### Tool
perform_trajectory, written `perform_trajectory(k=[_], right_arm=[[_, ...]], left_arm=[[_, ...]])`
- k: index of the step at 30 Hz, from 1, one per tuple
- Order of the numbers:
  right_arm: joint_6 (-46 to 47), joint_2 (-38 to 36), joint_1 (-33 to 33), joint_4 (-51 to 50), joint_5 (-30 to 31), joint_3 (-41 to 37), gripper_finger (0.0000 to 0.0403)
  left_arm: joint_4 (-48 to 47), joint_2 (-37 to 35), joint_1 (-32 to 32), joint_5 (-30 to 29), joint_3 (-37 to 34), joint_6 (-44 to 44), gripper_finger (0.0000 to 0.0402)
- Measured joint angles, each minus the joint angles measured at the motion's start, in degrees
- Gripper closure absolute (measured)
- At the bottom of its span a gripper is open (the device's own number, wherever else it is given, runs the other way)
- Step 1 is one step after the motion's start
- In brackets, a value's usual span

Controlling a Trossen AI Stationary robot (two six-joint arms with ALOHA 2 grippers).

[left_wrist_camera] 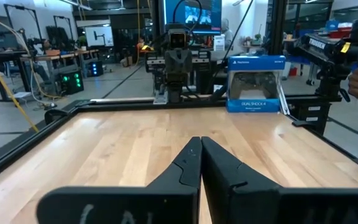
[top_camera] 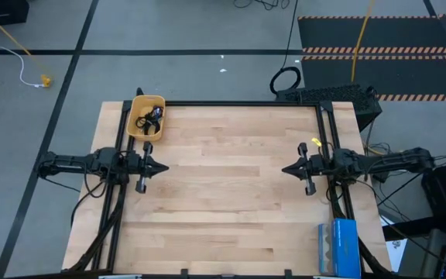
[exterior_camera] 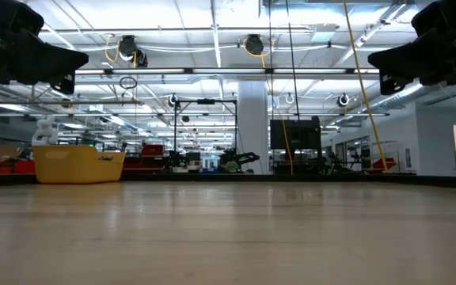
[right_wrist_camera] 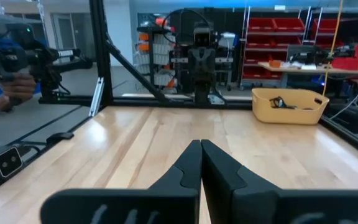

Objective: Pick and place USB-C Cables
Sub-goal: Return to Home Position

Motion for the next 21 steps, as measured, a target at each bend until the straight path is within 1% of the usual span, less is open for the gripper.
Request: perform_trajectory(k=[4, 10, 13, 21], right_arm=[[-0.35, -4.60, -0.02, -4.31, 0.03, 0.00, 0.0403], [-1.34, -11.74, -0.02, -8.13, -0.07, 0.00, 0.0403], [-1.66, -15.11, -0.01, -11.81, 0.06, 0.00, 0.0403], [-1.55, -15.18, -0.02, -13.84, 0.17, -0.04, 0.0403]], left_arm=[[0.28, 0.00, 0.00, 0.02, -0.01, -0.42, 0.0398], [0.37, 0.00, 0.00, 0.02, 0.00, -0.92, 0.0385], [0.83, 0.00, 0.01, 0.04, 0.00, -1.01, 0.0384], [1.26, 0.00, 0.01, 0.11, 0.00, -1.13, 0.0383]])
